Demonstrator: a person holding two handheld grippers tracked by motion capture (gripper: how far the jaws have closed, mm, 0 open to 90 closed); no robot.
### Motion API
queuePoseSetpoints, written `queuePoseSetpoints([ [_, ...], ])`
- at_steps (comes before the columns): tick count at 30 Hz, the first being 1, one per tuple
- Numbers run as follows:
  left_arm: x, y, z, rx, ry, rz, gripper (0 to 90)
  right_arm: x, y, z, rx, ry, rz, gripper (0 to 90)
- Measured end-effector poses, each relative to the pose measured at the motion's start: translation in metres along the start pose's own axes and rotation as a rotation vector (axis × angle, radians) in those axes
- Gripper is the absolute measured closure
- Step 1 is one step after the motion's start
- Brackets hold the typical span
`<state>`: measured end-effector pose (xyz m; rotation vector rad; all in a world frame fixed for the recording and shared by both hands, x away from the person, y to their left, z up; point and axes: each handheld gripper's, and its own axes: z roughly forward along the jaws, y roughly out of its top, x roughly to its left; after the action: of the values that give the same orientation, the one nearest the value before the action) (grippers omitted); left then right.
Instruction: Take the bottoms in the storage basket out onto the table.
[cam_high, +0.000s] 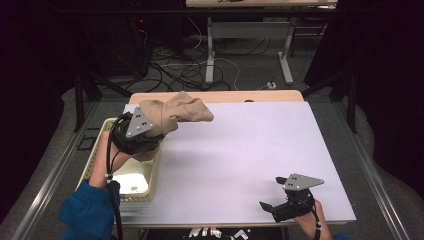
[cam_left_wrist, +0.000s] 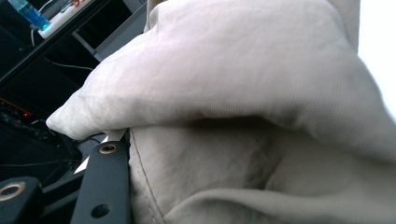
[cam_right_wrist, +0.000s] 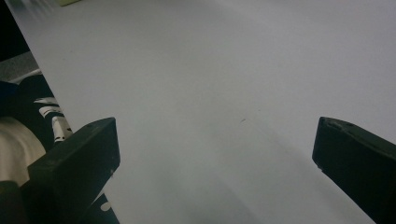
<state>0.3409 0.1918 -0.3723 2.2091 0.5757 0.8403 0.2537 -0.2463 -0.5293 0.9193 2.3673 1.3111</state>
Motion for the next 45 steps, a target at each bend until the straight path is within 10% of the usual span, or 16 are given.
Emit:
queuePoseSetpoints([
  [45,-0.024,0.028,0.02,-0.042,-0.049,0.085,44.6,0.0,0.0,-0.001,0.011,0.0,0.0,0.3],
])
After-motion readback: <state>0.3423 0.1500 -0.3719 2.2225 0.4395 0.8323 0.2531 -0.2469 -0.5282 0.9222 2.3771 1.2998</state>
